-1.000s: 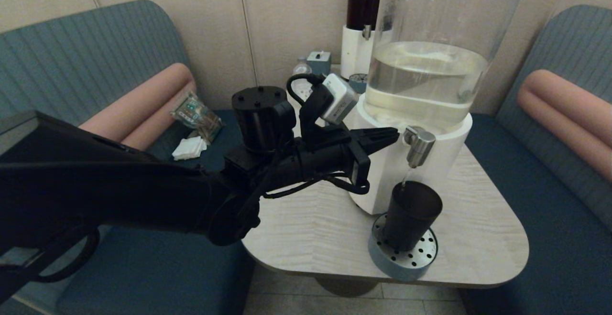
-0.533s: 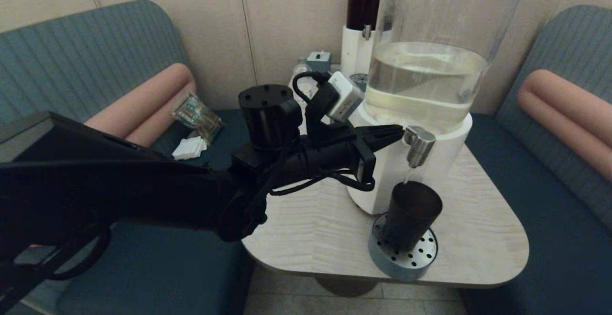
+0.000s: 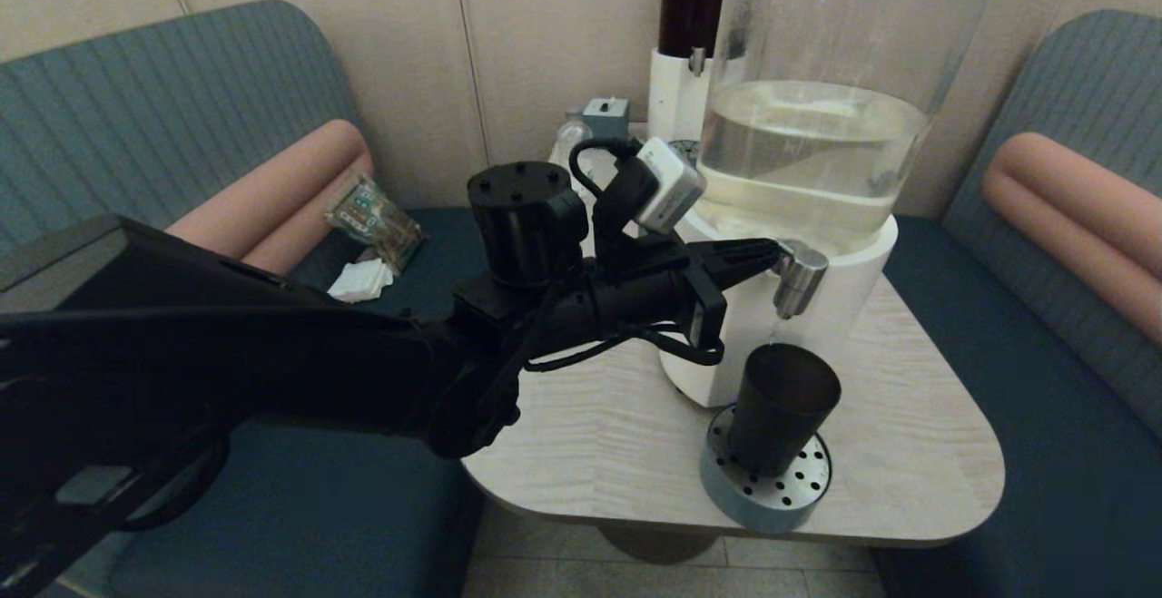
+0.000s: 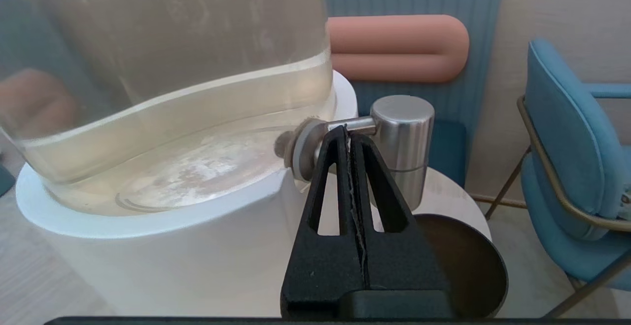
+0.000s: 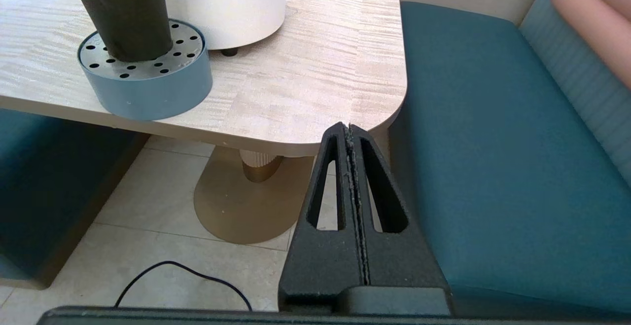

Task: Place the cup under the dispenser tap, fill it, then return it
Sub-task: Turn off the faucet

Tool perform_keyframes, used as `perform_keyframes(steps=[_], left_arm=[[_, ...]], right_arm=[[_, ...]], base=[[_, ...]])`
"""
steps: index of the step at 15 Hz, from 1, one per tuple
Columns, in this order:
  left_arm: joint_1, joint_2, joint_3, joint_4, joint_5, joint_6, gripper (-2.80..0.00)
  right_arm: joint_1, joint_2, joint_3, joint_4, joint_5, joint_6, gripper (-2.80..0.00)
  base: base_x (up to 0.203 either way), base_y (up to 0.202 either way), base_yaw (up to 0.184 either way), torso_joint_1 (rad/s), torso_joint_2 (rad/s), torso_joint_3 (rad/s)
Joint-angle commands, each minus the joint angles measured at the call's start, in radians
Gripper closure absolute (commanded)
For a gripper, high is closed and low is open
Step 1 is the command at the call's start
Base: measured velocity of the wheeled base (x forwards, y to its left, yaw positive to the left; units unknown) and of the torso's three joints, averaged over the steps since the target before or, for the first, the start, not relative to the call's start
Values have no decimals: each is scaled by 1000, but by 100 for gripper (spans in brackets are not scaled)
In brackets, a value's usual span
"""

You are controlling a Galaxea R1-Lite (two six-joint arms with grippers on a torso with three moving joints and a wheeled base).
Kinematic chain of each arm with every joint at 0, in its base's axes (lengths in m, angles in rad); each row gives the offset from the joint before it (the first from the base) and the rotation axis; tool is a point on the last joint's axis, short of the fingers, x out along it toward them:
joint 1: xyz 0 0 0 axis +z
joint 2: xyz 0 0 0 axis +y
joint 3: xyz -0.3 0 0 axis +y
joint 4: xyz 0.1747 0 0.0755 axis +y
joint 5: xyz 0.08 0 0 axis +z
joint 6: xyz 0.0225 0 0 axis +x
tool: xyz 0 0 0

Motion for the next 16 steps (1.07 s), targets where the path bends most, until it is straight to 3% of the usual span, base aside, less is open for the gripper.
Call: perform_keyframes(steps=[1,16], left_arm=[[-2,13,-13,-5,-3,1,0],[-55,69,-145,65,-1,1,0]], right_arm=[[0,2,12,-1,0,-1,0],[0,2,12,-1,0,-1,0]], base=[[0,0,0,0,0,0],[0,0,0,0,0,0]])
